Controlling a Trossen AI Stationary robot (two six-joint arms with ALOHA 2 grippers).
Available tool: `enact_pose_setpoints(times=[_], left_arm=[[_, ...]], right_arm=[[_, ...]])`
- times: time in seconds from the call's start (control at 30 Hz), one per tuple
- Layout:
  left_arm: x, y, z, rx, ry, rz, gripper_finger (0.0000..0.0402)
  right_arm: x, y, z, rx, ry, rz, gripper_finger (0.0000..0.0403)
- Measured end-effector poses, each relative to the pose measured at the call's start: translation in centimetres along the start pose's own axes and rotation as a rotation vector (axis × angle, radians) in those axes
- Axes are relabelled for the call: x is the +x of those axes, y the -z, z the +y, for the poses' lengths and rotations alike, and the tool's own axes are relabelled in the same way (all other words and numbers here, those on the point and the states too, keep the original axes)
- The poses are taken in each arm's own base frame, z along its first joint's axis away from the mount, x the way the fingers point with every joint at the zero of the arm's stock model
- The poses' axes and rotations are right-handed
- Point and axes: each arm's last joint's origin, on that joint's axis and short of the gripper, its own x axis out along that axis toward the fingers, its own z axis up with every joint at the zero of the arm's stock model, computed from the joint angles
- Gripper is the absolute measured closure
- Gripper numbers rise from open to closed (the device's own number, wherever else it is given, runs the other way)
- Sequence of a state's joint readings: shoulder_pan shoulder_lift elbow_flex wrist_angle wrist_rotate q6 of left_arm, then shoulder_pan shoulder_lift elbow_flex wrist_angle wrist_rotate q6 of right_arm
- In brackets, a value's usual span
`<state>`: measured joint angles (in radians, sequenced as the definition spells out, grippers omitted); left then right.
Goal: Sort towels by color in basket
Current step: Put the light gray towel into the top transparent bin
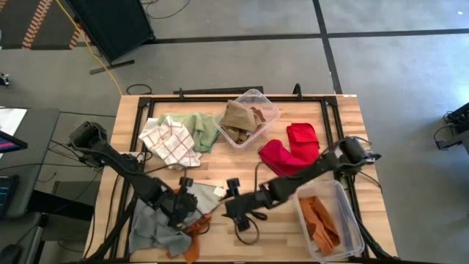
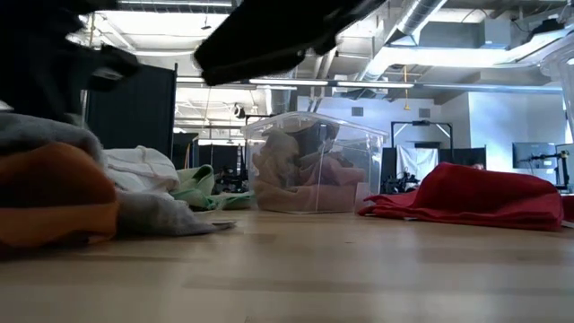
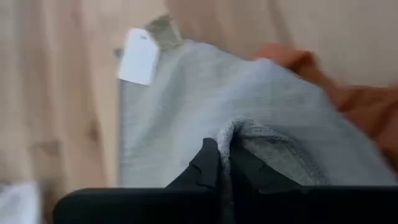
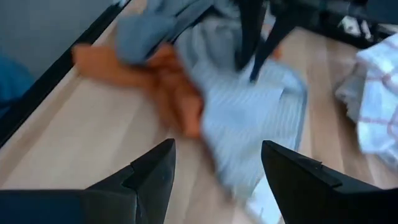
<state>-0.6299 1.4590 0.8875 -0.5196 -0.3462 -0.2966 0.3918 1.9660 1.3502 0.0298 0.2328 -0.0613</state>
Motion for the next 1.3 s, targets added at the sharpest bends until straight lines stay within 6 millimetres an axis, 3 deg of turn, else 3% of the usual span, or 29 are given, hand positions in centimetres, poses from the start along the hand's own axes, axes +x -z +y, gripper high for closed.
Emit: enact_pose_setpoints(times=[0.13,0.3,0.63,0.8,0.97,1.3], left_arm=[[0.8,-0.8,2.3,0.032,-0.041,-0.008,0.0397],[1.6,-1.9,5.3,0.062,-0.085,-0.057,0.0398],[2.5,-3.8,11.5,0.024,-0.088,-0.209,0.0396],[2.7,-3.5,13.6,-0.029,-0.016,-0.217,0.0394],[2.8,-2.9,13.5,-0.039,0.023,-0.159,0.0368],[1.6,-1.9,10.7,-0.028,0.037,-0.045,0.0233]], right_arm=[[0.8,0.0,-1.7,0.032,0.019,-0.039,0.0134],[0.9,0.4,-1.9,0.012,0.015,0.0,0.0134],[-3.0,1.0,-2.4,0.014,0.141,0.266,0.0134],[-4.5,1.2,-2.3,0.053,0.141,0.343,0.0134],[-5.4,1.8,-1.7,0.08,0.152,0.424,0.0134],[-6.1,2.6,-0.9,0.086,0.158,0.516,0.0134]])
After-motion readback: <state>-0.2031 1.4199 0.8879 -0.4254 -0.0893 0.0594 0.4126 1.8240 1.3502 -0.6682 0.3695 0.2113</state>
